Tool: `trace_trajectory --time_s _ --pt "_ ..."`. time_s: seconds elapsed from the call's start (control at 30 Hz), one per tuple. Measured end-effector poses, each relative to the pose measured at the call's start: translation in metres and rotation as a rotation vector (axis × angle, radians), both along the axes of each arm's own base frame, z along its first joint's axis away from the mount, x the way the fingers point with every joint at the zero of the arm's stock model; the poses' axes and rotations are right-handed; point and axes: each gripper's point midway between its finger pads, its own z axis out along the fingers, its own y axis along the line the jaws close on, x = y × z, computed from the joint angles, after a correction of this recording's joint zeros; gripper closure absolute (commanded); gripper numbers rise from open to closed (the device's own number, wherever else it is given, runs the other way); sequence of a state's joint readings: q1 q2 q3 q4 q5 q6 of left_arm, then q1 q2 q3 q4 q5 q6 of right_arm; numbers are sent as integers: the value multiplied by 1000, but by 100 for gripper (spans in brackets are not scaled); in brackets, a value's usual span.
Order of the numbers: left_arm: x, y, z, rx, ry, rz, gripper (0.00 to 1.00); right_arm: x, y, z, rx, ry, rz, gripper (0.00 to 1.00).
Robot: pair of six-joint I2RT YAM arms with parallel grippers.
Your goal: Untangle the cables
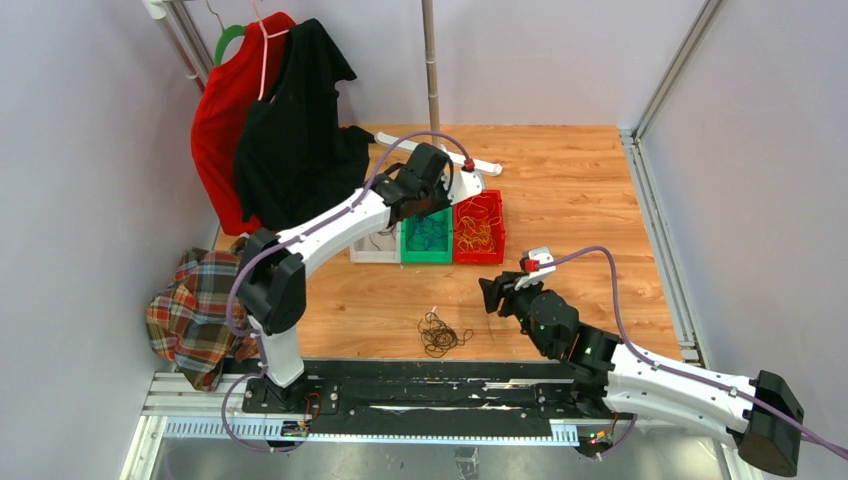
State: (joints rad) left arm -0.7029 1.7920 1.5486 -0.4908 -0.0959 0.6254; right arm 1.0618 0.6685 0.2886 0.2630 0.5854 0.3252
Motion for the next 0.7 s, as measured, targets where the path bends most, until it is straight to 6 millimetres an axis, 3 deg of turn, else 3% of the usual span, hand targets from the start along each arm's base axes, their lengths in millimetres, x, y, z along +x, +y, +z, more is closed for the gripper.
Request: trace_trajectory --time_s 0.07,0.2,0.4,0.6,0.63,0.7 --pt "5 -1 -23 23 24 6 100 1 -1 0 -2 1 -4 46" --pt "16 -4 -48 32 43 19 100 2 -2 -1 -4 2 -10 47" --pt "30 -8 -73 3 55 48 100 5 -8 -2 -8 4 -32 48" --pt "30 -12 -95 -8 79 50 99 7 -12 -5 -20 11 -46 49" --pt "30 -12 -99 -5 85 50 96 7 -12 -5 -20 11 -46 49" --pt "30 -12 -104 1 94 49 78 7 -13 -4 -19 10 -47 49"
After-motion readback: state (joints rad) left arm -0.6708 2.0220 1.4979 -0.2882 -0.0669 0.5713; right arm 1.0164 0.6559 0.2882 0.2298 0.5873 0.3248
